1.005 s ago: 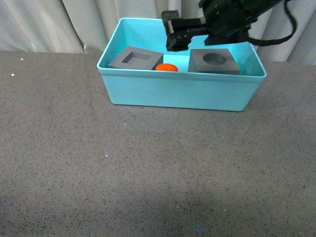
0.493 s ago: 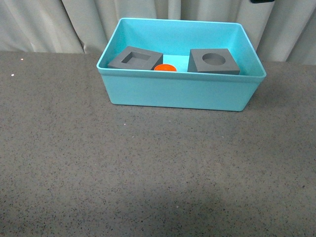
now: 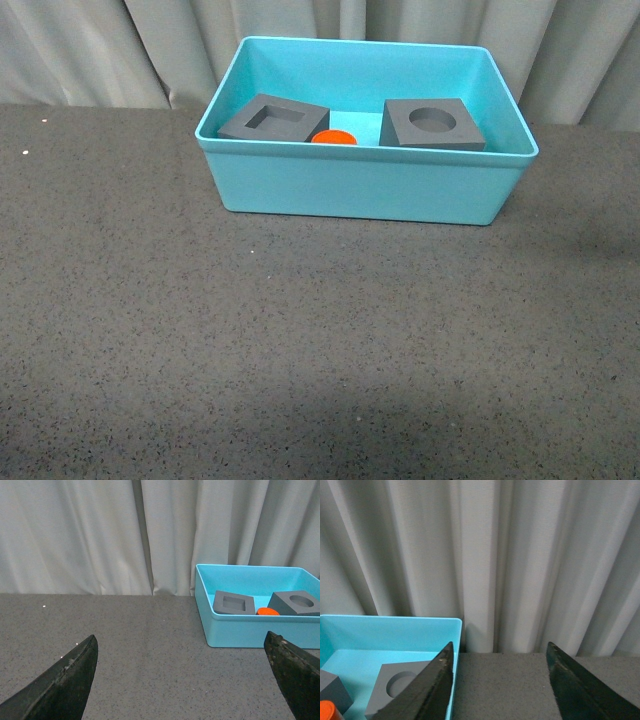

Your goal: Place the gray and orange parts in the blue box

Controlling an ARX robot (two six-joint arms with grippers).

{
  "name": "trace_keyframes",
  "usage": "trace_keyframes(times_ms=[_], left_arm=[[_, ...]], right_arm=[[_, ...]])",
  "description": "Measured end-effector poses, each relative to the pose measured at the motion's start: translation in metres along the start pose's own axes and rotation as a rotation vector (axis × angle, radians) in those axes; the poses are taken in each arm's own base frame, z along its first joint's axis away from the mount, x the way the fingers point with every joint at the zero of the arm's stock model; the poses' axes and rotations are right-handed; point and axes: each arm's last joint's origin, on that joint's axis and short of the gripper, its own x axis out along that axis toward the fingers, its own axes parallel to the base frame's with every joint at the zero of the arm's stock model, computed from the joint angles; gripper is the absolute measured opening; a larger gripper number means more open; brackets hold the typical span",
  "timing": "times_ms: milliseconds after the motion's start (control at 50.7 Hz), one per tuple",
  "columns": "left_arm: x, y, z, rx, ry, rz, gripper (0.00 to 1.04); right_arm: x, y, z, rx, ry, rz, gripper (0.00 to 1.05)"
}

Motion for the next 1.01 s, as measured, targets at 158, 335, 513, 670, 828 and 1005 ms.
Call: trace_keyframes(times_ms=[158, 335, 513, 670, 828, 1005], left_arm=[[0.000, 0.000, 0.000, 0.000, 0.000, 0.000, 0.98], [0.000, 0.000, 0.000, 0.000, 0.000, 0.000, 0.98], [0.000, 0.000, 0.000, 0.000, 0.000, 0.000, 0.98], [0.000, 0.000, 0.000, 0.000, 0.000, 0.000, 0.98], [0.000, 0.000, 0.000, 0.000, 0.000, 0.001, 0.98], [0.000, 0.000, 0.000, 0.000, 0.000, 0.000, 0.98]], right_arm=[[-0.032, -0.011, -0.014, 0.006, 0.011, 0.002, 0.22], [-0.063, -0.021, -0.024, 0.010, 0.006, -0.002, 0.00], [-0.088, -0.034, -0.033, 0.010, 0.011, 0.001, 0.00], [-0.103, -0.035, -0.037, 0.010, 0.014, -0.002, 0.00], [-0.114, -0.034, -0.048, 0.010, 0.016, 0.000, 0.00], [-0.124, -0.034, -0.047, 0.010, 0.011, 0.001, 0.00]])
